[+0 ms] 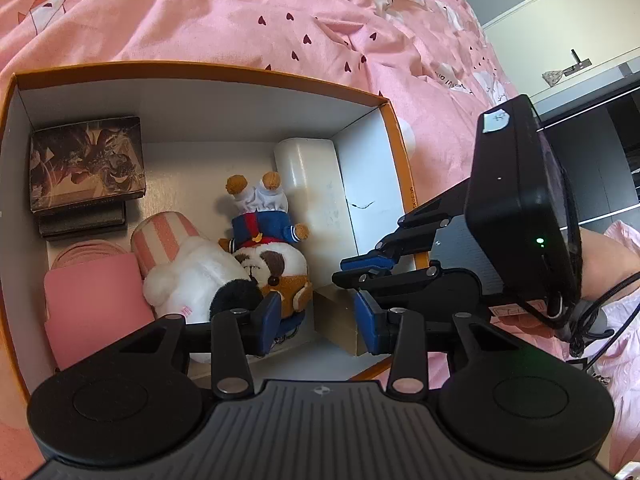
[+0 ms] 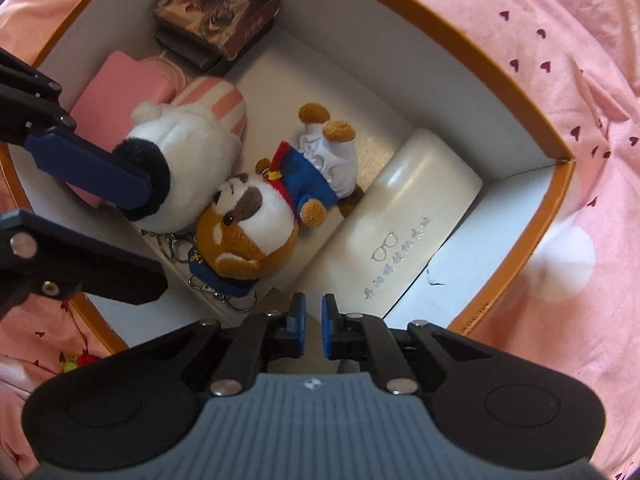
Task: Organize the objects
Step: 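Open the right gripper to release the glasses case inside the box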
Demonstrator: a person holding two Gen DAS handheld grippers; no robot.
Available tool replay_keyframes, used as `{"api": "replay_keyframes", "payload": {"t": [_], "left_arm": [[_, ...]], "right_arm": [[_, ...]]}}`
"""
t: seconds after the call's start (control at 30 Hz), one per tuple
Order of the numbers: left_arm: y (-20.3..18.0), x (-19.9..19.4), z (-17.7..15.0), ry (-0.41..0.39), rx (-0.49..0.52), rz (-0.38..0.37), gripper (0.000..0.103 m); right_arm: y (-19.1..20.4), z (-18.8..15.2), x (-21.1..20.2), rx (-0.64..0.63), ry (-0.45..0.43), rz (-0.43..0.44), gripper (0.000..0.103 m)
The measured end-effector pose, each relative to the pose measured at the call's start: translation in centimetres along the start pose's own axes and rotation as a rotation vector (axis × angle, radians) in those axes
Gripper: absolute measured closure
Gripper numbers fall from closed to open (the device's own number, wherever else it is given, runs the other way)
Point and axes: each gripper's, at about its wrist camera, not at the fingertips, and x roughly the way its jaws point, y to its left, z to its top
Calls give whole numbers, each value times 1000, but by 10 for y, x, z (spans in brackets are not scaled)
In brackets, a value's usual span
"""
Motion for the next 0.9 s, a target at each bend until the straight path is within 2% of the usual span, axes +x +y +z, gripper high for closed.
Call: {"api": "replay_keyframes", "payload": {"t": [0.17,0.37,0.43,0.5,0.7,0.83,0.9], "left_arm": [[13,1,-1,-6,-30,-35,59],[18,3,3,-3,-33,-65,59],[17,4,3,0,-32,-69,59],[17,5,3,2,-32,-71,59],[16,6,3,0,-37,-64,59],[15,5,3,0,-37,-66,59],[15,3,3,-5,-38,-67,59]], "right_arm": [[3,6,19,-44,118,-3,101],[0,12,32,-61,205,-2,102],[0,13,32,-56,211,-5,101],[-1,13,25,-52,185,-3,96],[-6,9,-1,-40,109,33,96],[-8,7,5,-43,116,44,96],[-7,6,16,-43,158,60,101]]}}
